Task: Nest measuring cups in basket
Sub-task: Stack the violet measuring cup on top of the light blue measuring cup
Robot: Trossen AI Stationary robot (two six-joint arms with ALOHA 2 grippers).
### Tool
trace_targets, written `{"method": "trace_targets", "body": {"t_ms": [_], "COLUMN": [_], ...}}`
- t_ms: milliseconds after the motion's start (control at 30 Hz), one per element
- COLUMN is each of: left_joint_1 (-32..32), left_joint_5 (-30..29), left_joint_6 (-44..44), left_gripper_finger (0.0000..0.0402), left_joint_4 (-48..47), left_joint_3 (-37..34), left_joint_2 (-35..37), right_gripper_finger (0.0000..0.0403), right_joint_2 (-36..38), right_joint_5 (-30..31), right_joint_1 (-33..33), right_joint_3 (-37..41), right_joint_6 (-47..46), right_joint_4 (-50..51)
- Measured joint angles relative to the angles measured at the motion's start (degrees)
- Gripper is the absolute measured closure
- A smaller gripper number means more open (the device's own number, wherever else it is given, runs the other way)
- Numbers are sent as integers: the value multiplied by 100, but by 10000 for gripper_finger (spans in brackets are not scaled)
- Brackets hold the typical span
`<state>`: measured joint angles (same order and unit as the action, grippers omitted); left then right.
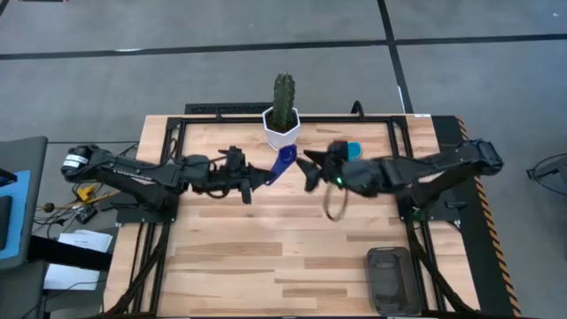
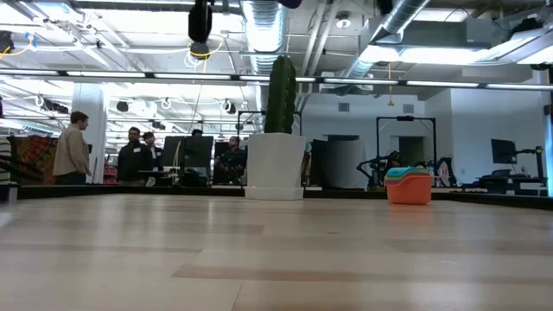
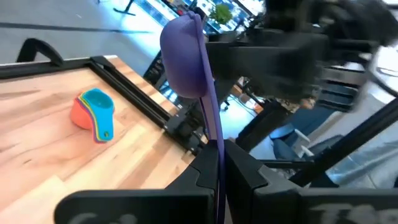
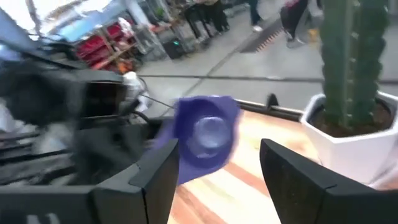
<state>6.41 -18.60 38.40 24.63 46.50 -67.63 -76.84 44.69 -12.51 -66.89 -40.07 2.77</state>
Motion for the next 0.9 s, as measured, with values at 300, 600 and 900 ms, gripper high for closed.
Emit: {"method": "trace_targets", "body": {"t_ms": [300,600,900], "left_joint_1": [-1288,-2202,-2502], "left_joint_5": [1853,2740,3671], "left_joint_6": [46,238,719], "left_gripper_finger": [401,401,401], "left_joint_4": [42,78,1186], "left_joint_3": [0,1,52], "left_joint_2": [-1,2,-977], "right_gripper_finger": [203,292,389], "right_joint_2": [-18,-120,-133], "right_joint_5": [-1851,-2670,-2646], "right_joint_1": [1518,2206,2343], "right_joint_3": [2,2,7], "right_joint_6": [-218,-345,-245], "right_joint_4": [-44,-65,178]}}
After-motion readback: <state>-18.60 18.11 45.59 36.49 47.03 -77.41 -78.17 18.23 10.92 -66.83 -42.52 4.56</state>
